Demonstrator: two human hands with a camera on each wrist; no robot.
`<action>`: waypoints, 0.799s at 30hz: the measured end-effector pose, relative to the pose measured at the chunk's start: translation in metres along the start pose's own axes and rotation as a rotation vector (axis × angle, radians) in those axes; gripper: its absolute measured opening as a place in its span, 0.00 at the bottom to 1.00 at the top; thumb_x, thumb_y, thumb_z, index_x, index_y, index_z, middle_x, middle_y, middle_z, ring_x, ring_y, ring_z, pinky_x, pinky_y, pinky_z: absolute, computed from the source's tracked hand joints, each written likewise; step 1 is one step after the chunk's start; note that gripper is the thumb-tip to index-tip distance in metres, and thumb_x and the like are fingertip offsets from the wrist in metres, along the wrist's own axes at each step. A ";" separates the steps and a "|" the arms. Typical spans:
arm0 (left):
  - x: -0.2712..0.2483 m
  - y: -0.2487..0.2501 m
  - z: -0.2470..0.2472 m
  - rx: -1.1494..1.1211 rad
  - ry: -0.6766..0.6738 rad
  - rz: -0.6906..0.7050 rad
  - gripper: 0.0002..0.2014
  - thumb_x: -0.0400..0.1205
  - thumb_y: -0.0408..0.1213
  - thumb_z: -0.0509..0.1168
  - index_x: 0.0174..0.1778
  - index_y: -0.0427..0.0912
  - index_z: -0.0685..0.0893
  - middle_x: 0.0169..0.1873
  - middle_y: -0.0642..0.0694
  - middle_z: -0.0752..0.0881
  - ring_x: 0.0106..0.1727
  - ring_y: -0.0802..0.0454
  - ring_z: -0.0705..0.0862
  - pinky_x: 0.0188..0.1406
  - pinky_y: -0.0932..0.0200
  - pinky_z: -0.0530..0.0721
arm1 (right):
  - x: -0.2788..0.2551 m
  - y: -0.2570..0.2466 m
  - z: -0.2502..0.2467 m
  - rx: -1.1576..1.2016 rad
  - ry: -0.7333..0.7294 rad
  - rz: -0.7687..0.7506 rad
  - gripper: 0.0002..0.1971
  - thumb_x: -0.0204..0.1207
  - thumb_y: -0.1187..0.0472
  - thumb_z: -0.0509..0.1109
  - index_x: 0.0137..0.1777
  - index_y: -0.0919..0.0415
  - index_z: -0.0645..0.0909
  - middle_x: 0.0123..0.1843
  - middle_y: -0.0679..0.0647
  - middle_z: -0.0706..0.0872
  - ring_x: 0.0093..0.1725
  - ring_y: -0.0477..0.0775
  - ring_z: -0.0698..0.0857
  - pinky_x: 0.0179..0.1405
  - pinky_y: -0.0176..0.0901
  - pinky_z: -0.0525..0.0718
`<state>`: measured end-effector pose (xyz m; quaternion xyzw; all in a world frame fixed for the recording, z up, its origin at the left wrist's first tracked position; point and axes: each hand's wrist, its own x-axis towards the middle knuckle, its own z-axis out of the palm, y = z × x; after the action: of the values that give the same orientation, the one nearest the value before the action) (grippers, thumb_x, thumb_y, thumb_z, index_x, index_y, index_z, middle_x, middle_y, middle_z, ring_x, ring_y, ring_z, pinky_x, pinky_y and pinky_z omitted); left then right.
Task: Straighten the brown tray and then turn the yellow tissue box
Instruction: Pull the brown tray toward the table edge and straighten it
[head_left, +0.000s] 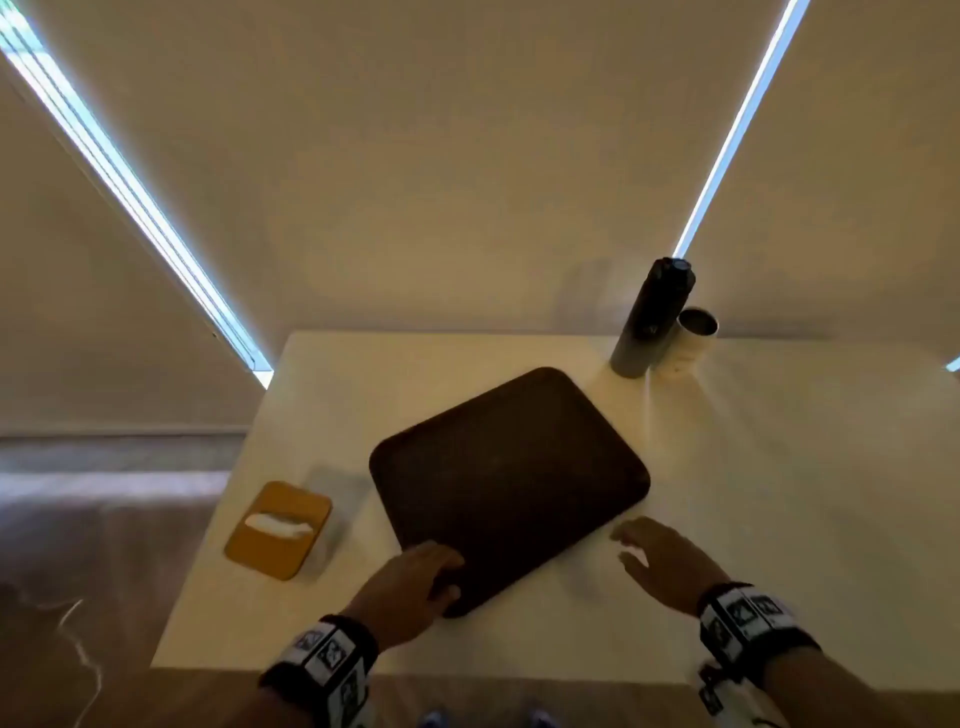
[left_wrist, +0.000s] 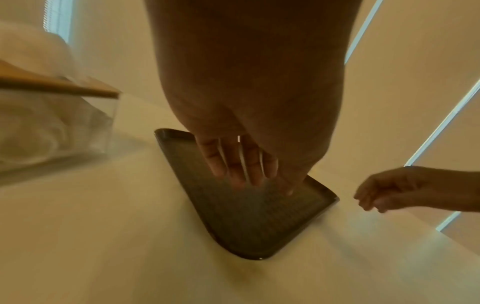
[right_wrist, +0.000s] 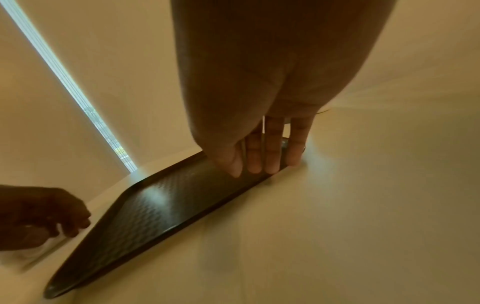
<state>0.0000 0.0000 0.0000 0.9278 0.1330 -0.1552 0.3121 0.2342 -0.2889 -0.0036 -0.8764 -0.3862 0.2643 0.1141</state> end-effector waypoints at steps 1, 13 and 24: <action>0.011 0.003 0.004 0.014 0.009 0.009 0.19 0.84 0.52 0.62 0.72 0.55 0.75 0.66 0.55 0.78 0.63 0.54 0.80 0.60 0.62 0.76 | 0.013 0.003 0.002 -0.008 0.030 -0.008 0.16 0.81 0.56 0.65 0.67 0.53 0.78 0.65 0.50 0.81 0.63 0.52 0.80 0.63 0.46 0.77; 0.036 0.000 0.070 -0.031 -0.068 -0.062 0.19 0.82 0.46 0.66 0.70 0.54 0.78 0.65 0.50 0.78 0.64 0.50 0.79 0.66 0.49 0.78 | 0.066 0.019 0.025 -0.252 0.171 -0.186 0.11 0.67 0.69 0.77 0.50 0.62 0.88 0.49 0.60 0.86 0.45 0.64 0.85 0.42 0.56 0.85; 0.037 -0.025 0.052 0.043 0.019 -0.044 0.17 0.84 0.31 0.62 0.68 0.51 0.80 0.63 0.48 0.80 0.61 0.46 0.78 0.62 0.47 0.80 | 0.060 0.019 0.044 -0.331 0.133 -0.281 0.13 0.71 0.65 0.77 0.55 0.59 0.87 0.49 0.55 0.85 0.44 0.56 0.82 0.42 0.48 0.84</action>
<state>0.0144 -0.0078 -0.0665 0.9326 0.1530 -0.1562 0.2871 0.2552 -0.2579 -0.0706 -0.8362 -0.5341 0.1205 0.0298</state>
